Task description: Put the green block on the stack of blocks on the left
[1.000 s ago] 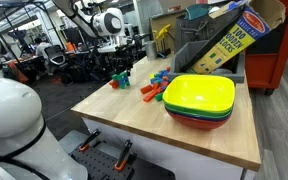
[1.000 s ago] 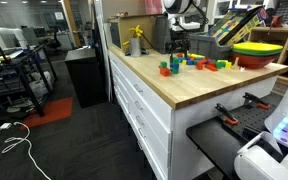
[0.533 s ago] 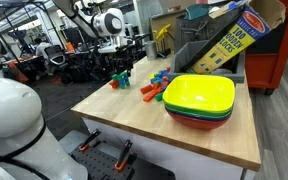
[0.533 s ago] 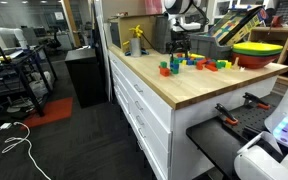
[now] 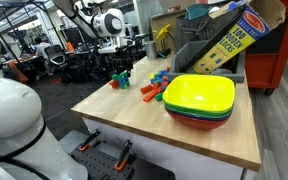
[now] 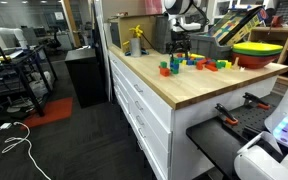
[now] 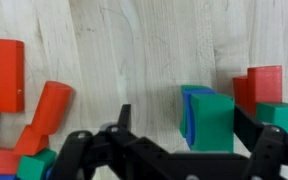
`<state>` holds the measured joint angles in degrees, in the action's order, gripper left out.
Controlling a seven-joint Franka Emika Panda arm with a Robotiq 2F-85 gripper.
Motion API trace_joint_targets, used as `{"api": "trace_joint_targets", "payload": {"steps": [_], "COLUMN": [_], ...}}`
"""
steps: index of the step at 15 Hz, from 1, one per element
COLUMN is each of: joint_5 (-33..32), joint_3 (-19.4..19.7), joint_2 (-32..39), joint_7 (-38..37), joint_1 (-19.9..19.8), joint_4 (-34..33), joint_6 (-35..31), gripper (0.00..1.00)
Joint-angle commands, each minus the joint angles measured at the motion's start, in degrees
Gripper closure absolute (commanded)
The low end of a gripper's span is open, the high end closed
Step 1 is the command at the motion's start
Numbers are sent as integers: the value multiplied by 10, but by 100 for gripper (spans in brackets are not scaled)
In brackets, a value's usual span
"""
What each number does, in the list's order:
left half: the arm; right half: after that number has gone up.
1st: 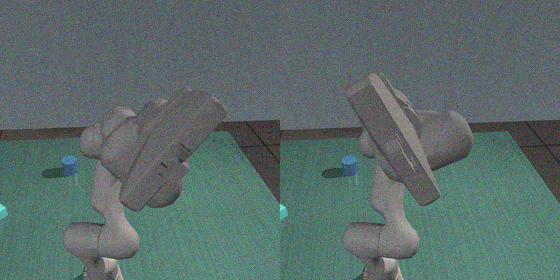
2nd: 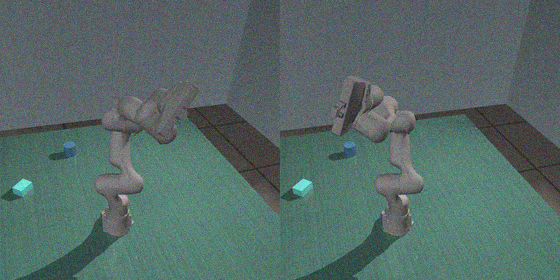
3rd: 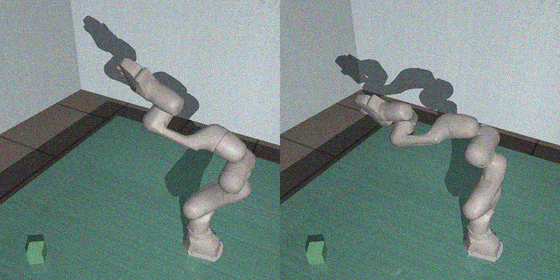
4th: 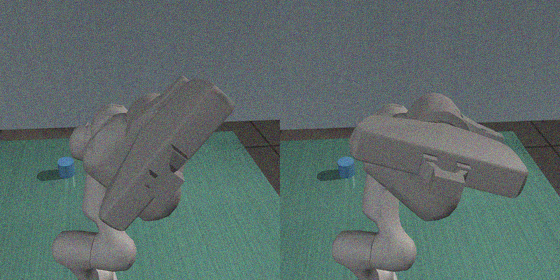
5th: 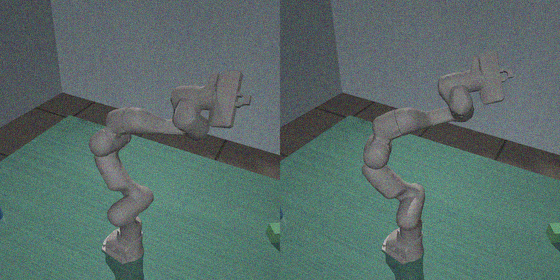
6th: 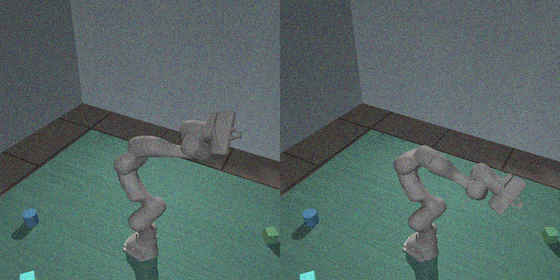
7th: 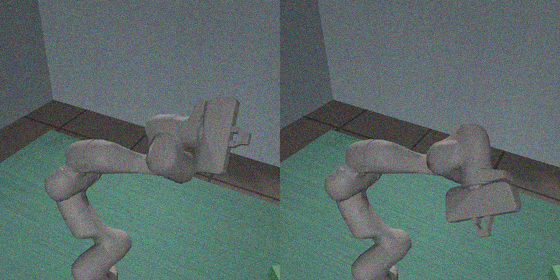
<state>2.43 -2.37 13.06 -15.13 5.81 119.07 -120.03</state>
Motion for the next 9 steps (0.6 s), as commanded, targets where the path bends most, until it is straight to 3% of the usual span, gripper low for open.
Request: {"api": "trace_joint_targets", "payload": {"steps": [1,9], "joint_5": [20,63], "joint_3": [-4,-4], "joint_2": [-15,-29], "joint_7": [7,12], "joint_1": [-5,-10], "joint_4": [2,-21], "joint_6": [-1,9], "gripper": [0,0]}}
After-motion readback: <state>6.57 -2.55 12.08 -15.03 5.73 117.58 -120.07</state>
